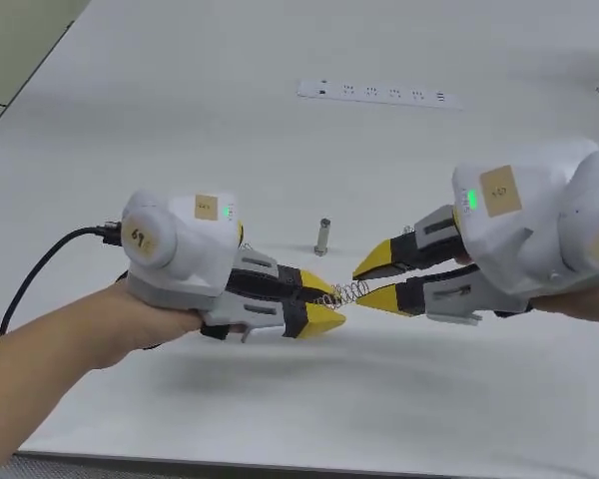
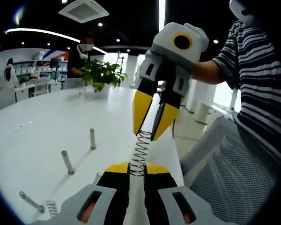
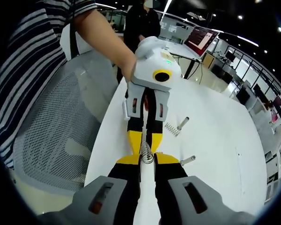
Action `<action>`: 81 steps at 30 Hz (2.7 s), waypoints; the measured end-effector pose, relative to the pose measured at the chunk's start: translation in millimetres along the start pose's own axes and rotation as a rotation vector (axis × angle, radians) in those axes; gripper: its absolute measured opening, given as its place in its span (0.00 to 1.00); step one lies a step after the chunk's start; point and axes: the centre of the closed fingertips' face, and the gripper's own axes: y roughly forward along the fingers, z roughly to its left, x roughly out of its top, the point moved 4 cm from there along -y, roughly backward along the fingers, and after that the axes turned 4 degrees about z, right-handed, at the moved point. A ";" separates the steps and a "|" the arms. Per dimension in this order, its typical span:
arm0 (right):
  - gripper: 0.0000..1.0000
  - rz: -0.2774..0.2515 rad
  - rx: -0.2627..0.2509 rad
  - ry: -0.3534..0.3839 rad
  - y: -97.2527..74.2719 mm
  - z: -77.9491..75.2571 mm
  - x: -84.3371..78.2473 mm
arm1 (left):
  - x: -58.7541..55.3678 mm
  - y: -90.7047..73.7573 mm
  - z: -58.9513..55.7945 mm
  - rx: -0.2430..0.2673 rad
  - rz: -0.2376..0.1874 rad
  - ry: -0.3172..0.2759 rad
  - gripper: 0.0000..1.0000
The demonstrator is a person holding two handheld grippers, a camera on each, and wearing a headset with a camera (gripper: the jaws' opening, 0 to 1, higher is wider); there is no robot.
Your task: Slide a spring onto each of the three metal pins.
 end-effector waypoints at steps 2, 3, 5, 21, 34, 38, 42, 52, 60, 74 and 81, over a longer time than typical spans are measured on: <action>0.07 -0.008 0.003 0.007 -0.3 0.2 0.8 | -0.1 -0.4 -0.4 0.000 0.000 -0.001 0.02; 0.07 -0.019 0.005 0.013 -0.7 0.6 2.1 | -0.1 -0.5 -0.8 -0.001 0.000 -0.001 0.03; 0.07 -0.040 0.011 0.035 -1.0 1.6 4.7 | -0.2 -0.4 -2.0 -0.003 0.000 0.000 0.03; 0.07 -0.070 0.034 0.030 3.2 4.1 23.8 | 0.3 2.2 -3.1 -0.001 0.007 0.025 0.03; 0.07 -0.090 0.035 0.053 9.7 3.6 29.4 | -2.8 -0.1 -5.3 -0.001 0.014 0.031 0.03; 0.07 -0.096 0.029 0.062 9.1 3.6 28.5 | -3.2 -1.0 -5.5 0.000 0.014 0.026 0.03; 0.07 -0.093 0.024 0.060 7.7 2.4 29.6 | -1.3 -0.4 -5.5 0.000 0.009 0.025 0.03; 0.07 -0.072 0.026 0.047 7.1 1.3 31.7 | 0.6 -1.3 -4.7 0.007 0.008 0.023 0.04; 0.07 -0.064 0.026 0.036 7.2 2.1 33.5 | 2.2 -1.3 -5.5 0.013 0.007 0.018 0.05; 0.07 -0.068 0.017 0.038 5.1 4.1 34.4 | 3.8 -1.0 -6.2 0.023 0.007 0.010 0.12; 0.07 -0.070 0.008 0.041 3.3 2.4 33.8 | 1.6 -4.1 -3.8 0.039 0.014 -0.007 0.19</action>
